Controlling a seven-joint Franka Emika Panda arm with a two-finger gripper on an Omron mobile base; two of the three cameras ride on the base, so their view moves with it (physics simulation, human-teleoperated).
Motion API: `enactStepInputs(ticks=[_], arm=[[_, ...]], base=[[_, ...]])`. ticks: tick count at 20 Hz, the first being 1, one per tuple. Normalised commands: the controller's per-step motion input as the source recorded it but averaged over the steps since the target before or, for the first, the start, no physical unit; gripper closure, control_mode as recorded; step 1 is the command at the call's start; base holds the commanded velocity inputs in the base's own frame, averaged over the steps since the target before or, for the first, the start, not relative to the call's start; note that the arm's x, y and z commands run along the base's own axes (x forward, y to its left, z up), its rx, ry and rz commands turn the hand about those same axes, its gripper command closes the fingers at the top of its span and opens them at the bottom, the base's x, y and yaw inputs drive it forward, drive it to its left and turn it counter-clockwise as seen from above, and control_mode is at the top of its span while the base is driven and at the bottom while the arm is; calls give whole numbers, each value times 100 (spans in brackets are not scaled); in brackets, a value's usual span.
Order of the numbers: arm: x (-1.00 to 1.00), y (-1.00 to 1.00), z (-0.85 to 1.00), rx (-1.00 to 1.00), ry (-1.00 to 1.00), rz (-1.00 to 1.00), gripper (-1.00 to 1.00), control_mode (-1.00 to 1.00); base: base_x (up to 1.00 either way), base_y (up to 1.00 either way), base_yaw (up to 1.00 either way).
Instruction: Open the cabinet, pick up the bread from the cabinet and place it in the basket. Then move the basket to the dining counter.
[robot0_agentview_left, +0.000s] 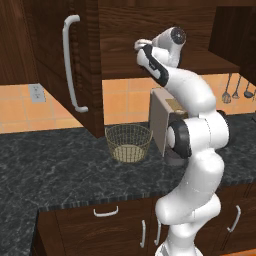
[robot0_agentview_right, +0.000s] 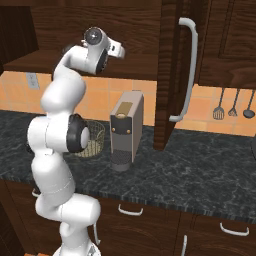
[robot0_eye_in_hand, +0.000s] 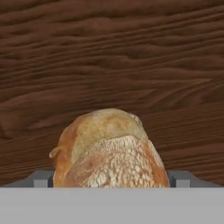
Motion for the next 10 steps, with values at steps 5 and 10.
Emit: enactStepInputs(ticks=[5, 10], arm=[[-99, -6, 28, 11, -23, 0, 100, -100], [-100, -8, 60, 2, -4, -4, 100, -100]], base=[[0, 0, 0], [0, 0, 0]])
